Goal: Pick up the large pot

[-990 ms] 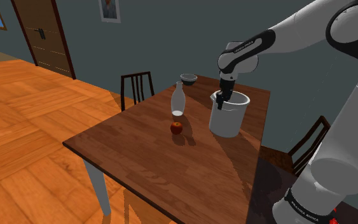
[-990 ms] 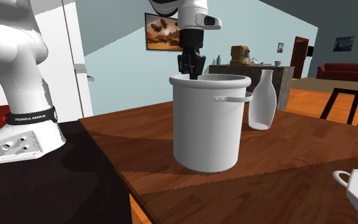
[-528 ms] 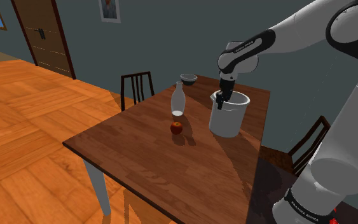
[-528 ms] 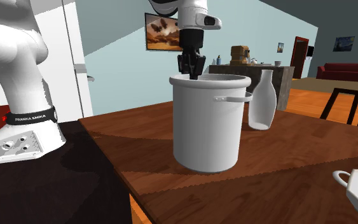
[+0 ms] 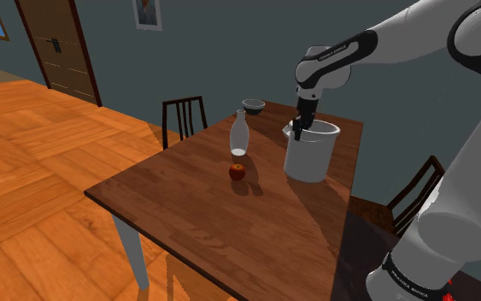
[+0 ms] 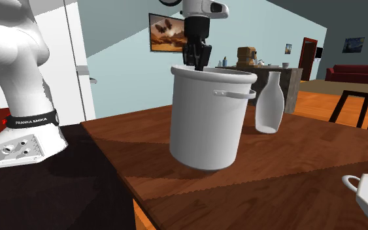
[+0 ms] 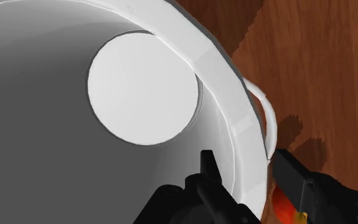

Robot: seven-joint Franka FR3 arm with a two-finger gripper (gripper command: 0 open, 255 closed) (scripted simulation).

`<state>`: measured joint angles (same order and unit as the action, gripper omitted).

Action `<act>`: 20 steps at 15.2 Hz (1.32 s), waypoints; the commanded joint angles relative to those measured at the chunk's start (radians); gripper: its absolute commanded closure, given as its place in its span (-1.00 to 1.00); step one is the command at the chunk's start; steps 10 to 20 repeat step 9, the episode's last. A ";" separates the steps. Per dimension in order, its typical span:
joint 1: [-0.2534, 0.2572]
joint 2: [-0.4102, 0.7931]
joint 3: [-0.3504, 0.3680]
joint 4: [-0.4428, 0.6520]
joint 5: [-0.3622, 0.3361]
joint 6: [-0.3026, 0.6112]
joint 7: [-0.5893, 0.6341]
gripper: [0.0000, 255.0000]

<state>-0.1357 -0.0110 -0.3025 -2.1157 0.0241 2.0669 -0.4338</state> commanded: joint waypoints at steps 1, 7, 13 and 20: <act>0.002 -0.014 0.002 0.022 -0.005 -0.028 0.006 1.00; 0.003 -0.039 0.004 0.077 -0.013 -0.106 0.014 1.00; 0.003 -0.040 0.004 0.078 -0.014 -0.108 0.014 1.00; 0.003 -0.040 0.004 0.078 -0.014 -0.108 0.014 1.00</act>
